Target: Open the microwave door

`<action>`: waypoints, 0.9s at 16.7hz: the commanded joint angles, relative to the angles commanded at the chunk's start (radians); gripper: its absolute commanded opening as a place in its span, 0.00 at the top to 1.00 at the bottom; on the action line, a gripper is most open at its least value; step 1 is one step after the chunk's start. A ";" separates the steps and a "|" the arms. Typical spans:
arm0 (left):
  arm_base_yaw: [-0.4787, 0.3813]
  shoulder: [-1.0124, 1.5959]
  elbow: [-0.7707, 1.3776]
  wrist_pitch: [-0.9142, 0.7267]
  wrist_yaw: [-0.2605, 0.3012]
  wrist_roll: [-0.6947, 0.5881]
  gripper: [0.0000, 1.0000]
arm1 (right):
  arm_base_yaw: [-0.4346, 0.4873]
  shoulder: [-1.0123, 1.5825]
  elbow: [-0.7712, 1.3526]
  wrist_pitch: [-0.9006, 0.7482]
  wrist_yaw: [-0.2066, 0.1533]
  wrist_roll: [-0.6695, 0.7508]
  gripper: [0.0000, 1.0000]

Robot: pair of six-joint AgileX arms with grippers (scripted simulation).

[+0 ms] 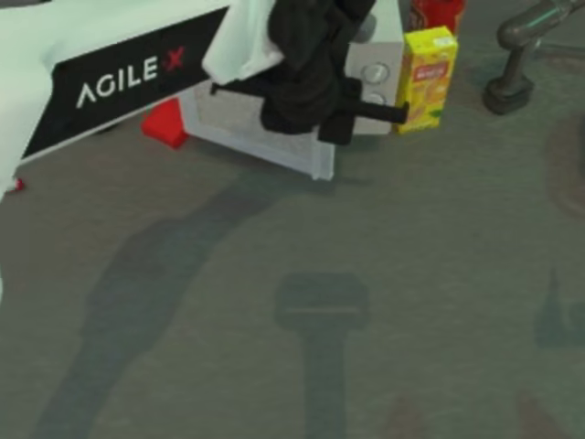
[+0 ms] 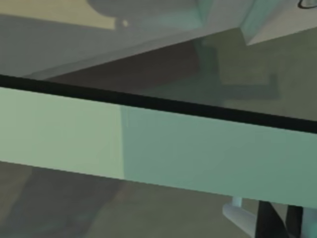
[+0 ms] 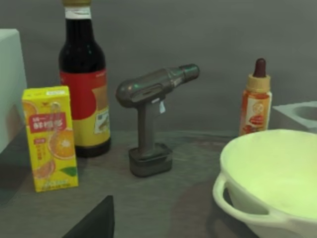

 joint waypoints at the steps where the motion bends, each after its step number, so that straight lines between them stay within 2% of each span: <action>1: 0.004 -0.015 -0.023 0.010 0.008 0.019 1.00 | 0.000 0.000 0.000 0.000 0.000 0.000 0.00; 5: 0.017 -0.073 -0.099 0.050 0.043 0.086 1.00 | 0.000 0.000 0.000 0.000 0.000 0.000 0.00; 15: 0.018 -0.076 -0.103 0.052 0.045 0.090 1.00 | 0.000 0.000 0.000 0.000 0.000 0.000 0.00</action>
